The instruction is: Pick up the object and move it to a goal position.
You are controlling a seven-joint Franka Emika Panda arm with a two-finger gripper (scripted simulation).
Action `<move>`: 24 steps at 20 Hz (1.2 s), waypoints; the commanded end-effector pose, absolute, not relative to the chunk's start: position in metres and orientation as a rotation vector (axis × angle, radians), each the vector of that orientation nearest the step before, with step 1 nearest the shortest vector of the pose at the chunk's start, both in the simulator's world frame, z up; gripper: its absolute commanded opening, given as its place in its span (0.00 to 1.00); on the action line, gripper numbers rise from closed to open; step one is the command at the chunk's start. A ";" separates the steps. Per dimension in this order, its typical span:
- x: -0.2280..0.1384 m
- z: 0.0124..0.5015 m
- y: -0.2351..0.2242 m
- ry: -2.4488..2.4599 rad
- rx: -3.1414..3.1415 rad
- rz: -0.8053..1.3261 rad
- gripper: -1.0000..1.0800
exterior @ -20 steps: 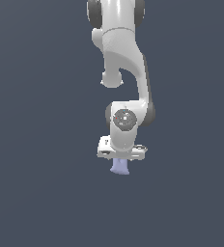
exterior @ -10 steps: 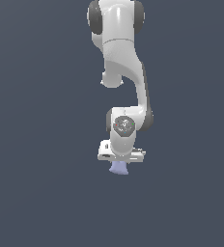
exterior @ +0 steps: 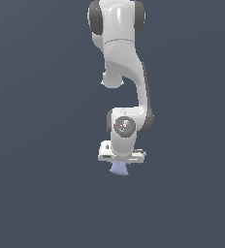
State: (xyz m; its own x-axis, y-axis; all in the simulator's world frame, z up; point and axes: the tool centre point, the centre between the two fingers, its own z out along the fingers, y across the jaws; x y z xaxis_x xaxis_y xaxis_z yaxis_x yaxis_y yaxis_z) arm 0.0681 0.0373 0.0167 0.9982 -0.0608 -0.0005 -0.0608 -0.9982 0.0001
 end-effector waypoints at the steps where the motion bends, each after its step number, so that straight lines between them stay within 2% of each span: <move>1: 0.068 0.017 0.037 -0.095 3.140 0.000 0.00; 12: 0.060 0.052 0.008 -0.095 3.140 0.000 0.00; 24: 0.037 0.158 -0.080 -0.096 3.141 0.000 0.00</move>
